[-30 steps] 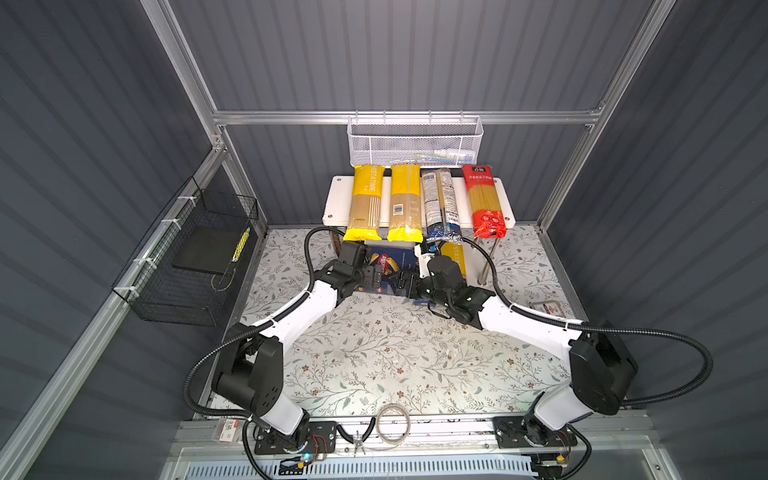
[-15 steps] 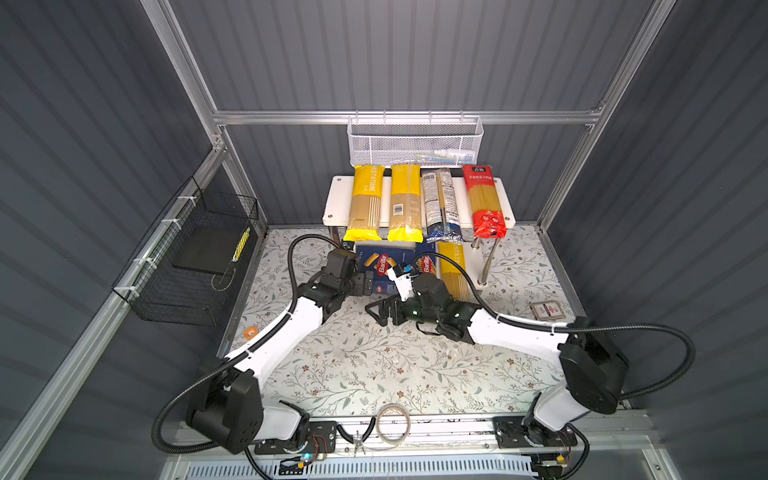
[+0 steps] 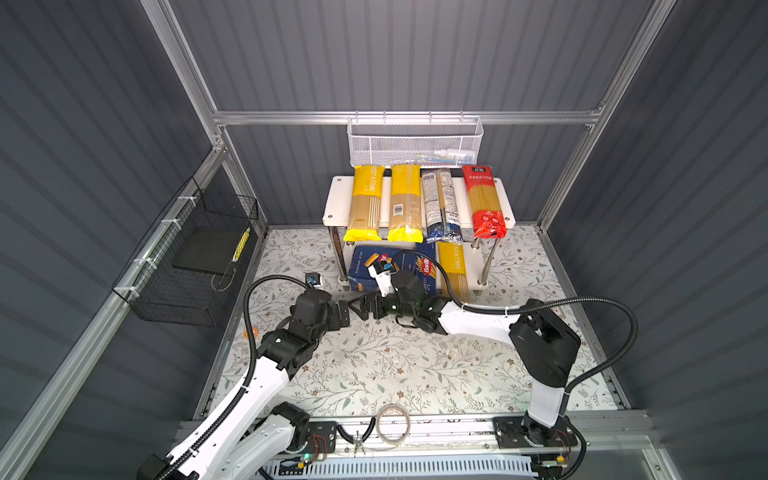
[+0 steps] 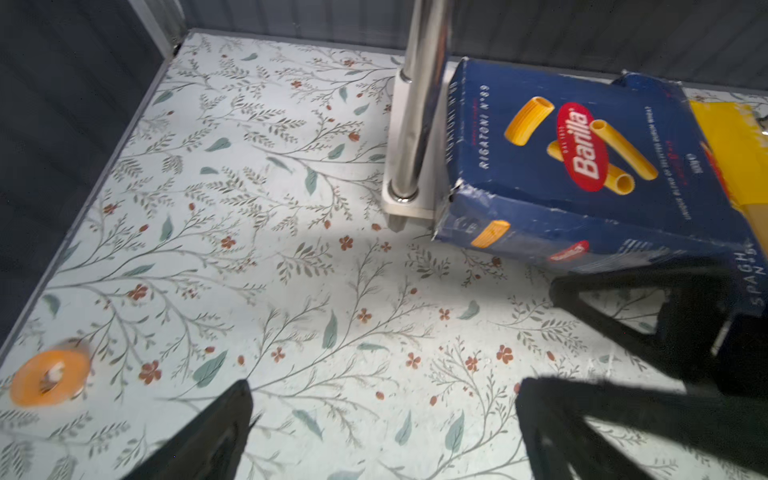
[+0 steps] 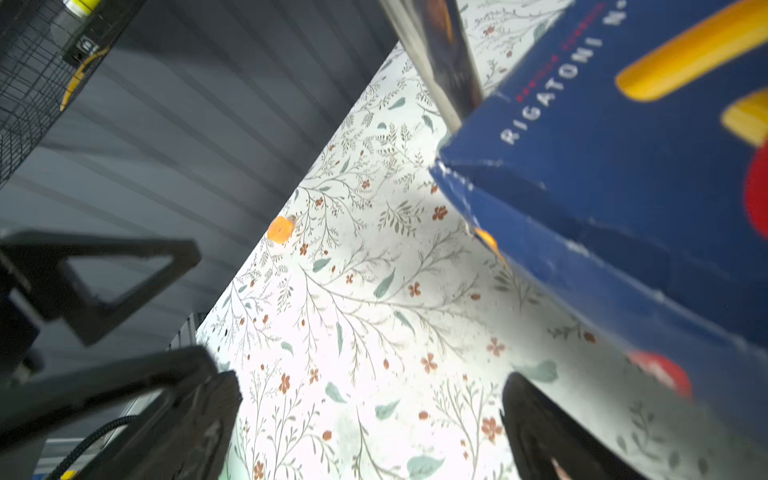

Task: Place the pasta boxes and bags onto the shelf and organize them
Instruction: 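Open both grippers and release the Rigatoni box on the shelf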

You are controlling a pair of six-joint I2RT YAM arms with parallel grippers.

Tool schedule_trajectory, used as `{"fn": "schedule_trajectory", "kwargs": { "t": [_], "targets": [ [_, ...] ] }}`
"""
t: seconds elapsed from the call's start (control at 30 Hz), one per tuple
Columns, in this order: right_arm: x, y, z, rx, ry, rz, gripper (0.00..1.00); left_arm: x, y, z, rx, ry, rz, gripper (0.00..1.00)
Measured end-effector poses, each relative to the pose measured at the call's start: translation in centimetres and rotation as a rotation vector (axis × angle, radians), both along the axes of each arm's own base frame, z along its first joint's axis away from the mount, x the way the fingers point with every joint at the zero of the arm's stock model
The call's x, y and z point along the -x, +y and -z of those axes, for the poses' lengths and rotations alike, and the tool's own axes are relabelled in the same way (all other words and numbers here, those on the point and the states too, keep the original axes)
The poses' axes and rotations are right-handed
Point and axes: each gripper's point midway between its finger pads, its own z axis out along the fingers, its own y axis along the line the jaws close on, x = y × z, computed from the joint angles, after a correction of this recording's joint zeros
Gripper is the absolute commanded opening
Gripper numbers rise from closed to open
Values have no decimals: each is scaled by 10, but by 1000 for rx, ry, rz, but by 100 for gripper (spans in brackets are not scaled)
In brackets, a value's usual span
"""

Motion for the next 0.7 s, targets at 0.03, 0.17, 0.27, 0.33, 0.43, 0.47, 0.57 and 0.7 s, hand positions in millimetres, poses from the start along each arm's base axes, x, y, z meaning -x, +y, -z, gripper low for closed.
{"fn": "schedule_trajectory", "kwargs": {
  "t": [0.03,0.17,0.27,0.33,0.43,0.47,0.57,0.7],
  "targets": [
    [-3,3,0,-2,-3,3,99,3,5,-1,-2,-3,-21,100],
    [-12,11,3,-10,-3,17,99,15,25,-6,-14,-29,-104,100],
    [-18,12,9,-9,6,29,99,23,39,-10,-27,-50,-150,99],
    [-21,11,13,-8,14,38,99,25,44,-10,-41,-49,-171,100],
    [-27,10,17,-15,23,51,99,26,49,-6,-63,-33,-191,100],
    [-29,10,17,-18,24,54,99,26,50,-4,-69,-25,-193,100],
    [-35,11,17,-21,24,60,99,25,51,2,-82,-3,-201,100],
    [-45,12,15,-18,21,67,99,27,52,13,-87,19,-207,99]
  ]
}}
